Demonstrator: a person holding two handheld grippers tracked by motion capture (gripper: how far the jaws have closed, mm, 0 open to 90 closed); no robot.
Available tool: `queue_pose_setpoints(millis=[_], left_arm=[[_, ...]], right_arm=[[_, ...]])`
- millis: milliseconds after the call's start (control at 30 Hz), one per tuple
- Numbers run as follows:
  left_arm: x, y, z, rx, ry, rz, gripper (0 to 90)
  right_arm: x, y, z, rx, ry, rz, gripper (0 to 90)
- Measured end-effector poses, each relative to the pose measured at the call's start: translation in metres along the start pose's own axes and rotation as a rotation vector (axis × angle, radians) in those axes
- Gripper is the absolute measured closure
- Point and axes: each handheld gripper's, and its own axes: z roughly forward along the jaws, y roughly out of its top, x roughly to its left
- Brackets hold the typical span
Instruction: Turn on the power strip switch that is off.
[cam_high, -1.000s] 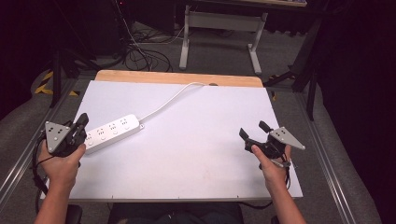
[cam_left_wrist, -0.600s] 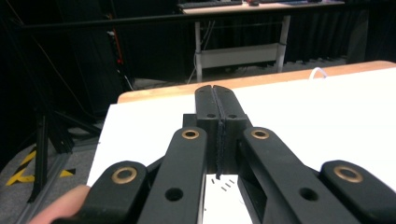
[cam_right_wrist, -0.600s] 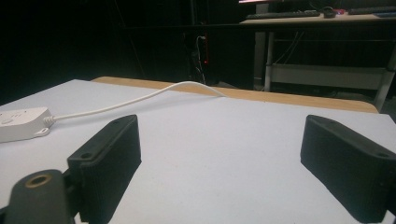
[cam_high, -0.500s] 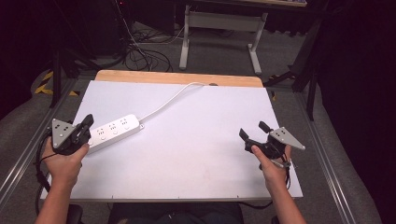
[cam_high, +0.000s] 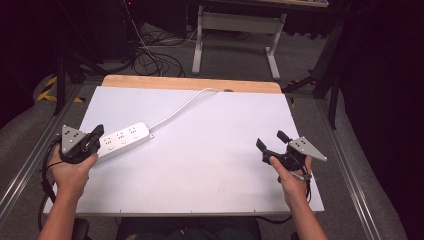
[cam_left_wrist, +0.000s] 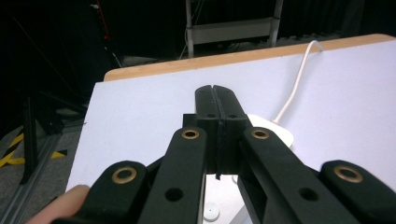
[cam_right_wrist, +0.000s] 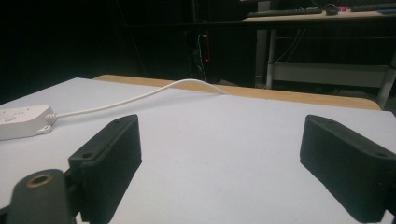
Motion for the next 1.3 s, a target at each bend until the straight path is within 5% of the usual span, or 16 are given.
queue_pose_setpoints(millis=[333, 900, 1300], left_arm=[[0.012, -0.008, 0.014, 0.112, 0.006, -0.089, 90.0], [0.006, -0.017, 0.033, 0.363, -0.030, -0.074, 90.0], [0.007, -0.021, 0.037, 0.417, -0.047, -0.080, 89.9]], right_arm=[[0.000, 0.000, 0.000, 0.003, 0.003, 0.001, 13.5], [0.000, 0.000, 0.000, 0.003, 0.005, 0.001, 14.3], [0.000, 0.000, -0.001, 0.001, 0.001, 0.001, 13.9]])
